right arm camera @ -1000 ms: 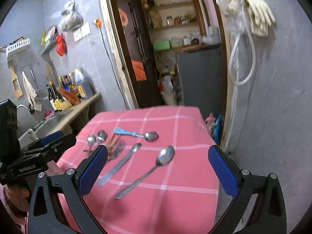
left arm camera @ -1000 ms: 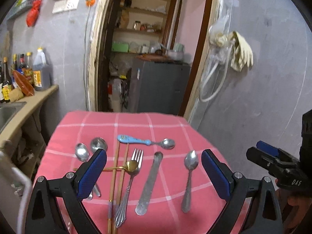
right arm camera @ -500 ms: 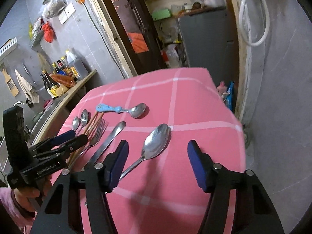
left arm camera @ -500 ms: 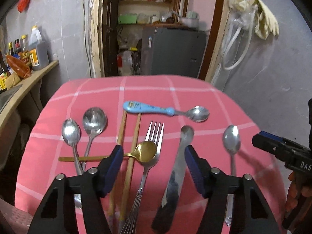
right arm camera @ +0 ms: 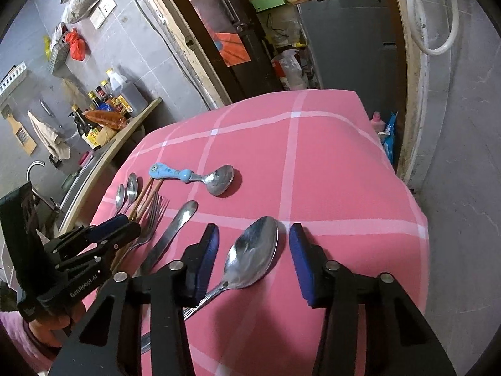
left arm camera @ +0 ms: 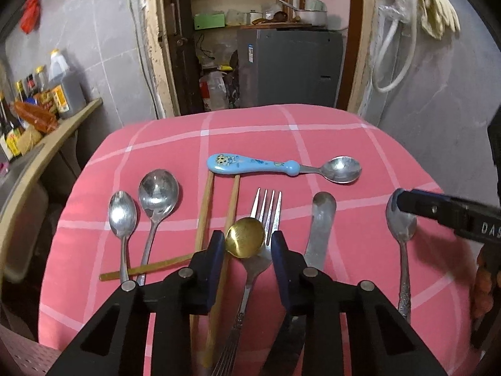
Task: Organize utensils
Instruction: 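Grasp the gold spoon with the left tool while the right tool grasps a silver spoon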
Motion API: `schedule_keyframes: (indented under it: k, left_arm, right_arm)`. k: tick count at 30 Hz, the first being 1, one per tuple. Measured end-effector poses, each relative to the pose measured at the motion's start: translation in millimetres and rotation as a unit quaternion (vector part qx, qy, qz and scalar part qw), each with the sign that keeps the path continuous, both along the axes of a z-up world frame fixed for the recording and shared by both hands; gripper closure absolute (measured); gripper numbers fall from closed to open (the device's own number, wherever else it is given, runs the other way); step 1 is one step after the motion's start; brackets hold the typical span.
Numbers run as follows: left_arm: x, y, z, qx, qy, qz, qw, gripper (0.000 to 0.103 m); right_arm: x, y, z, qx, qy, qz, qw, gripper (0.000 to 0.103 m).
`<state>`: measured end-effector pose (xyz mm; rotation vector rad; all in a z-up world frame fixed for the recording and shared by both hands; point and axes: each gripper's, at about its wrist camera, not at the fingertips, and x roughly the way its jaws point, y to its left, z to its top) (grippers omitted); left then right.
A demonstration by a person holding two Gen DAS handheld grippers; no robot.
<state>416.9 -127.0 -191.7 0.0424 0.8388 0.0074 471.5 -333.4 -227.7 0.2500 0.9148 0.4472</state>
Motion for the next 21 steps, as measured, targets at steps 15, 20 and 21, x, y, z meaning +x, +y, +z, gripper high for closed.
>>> schedule_keyframes:
  k: [15,20,21]
  left_arm:
    - [9.2,-16.8,6.9,0.051,0.003,0.000,0.9987,0.097]
    - [5.6,-10.2,17.4,0.020,-0.003,0.001,0.9998,0.098]
    - [4.2,-8.5,20.1,0.013,-0.004,0.002,0.9999,0.098]
  right_arm:
    - [3.7,-11.8,-5.2,0.002,0.017,-0.018,1.000,0.097]
    - [-8.3,-16.5,5.6,0.017,0.006,-0.032,0.999,0.100]
    - [-11.3,-16.9,9.3,0.021,0.002,-0.034,0.999,0.100]
